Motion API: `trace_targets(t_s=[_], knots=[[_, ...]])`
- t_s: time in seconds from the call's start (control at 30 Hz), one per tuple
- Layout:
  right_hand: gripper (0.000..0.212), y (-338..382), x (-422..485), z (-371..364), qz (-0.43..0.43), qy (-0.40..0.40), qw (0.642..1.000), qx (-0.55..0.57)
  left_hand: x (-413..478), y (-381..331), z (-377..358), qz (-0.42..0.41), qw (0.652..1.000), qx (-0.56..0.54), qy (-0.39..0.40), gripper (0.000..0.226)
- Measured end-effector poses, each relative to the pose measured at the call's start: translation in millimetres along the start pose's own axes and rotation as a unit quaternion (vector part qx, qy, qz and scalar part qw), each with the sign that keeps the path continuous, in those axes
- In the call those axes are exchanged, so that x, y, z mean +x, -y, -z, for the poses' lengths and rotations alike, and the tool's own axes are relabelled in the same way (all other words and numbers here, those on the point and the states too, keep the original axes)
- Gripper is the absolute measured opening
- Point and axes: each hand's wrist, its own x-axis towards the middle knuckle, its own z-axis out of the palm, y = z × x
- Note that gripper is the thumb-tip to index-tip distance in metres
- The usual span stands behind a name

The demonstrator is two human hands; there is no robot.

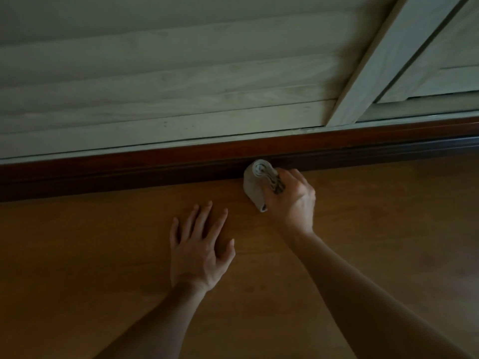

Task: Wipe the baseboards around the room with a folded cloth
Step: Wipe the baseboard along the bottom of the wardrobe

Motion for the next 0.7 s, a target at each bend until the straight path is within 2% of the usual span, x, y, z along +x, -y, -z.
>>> trace_targets(t_s=[0.1, 0.17, 0.27, 0.4, 0.6, 0.7], knots=[[0.028, 5.1, 0.0, -5.5, 0.011, 0.005, 1.0, -0.009, 0.8, 0.9, 0.1, 0.003, 1.0, 0.009, 0.006, 0.066], [0.033, 18.5, -1.1, -15.7, 0.027, 0.032, 0.999, -0.007, 0.4, 0.3, 0.6, -0.001, 1.0, 0.01, 0.0, 0.065], [0.028, 29.2, -0.9, -27.2, 0.037, 0.063, 0.997, 0.0, 2.3, -1.8, 2.0, 0.003, 1.0, 0.007, 0.0, 0.065], [0.022, 16.2, 1.5, -14.7, 0.018, 0.033, 0.999, -0.021, 1.4, -0.8, 3.7, 0.0, 1.0, 0.002, 0.006, 0.065], [0.024, -18.2, 7.5, 22.1, -0.07, -0.026, 0.995, -0.07, 0.5, 0.2, 3.8, -0.008, 1.0, 0.006, 0.008, 0.063], [0.022, -18.3, 11.5, 34.7, -0.145, -0.022, 0.987, -0.067, 0.4, 1.1, 3.4, -0.002, 1.0, -0.005, 0.001, 0.063]])
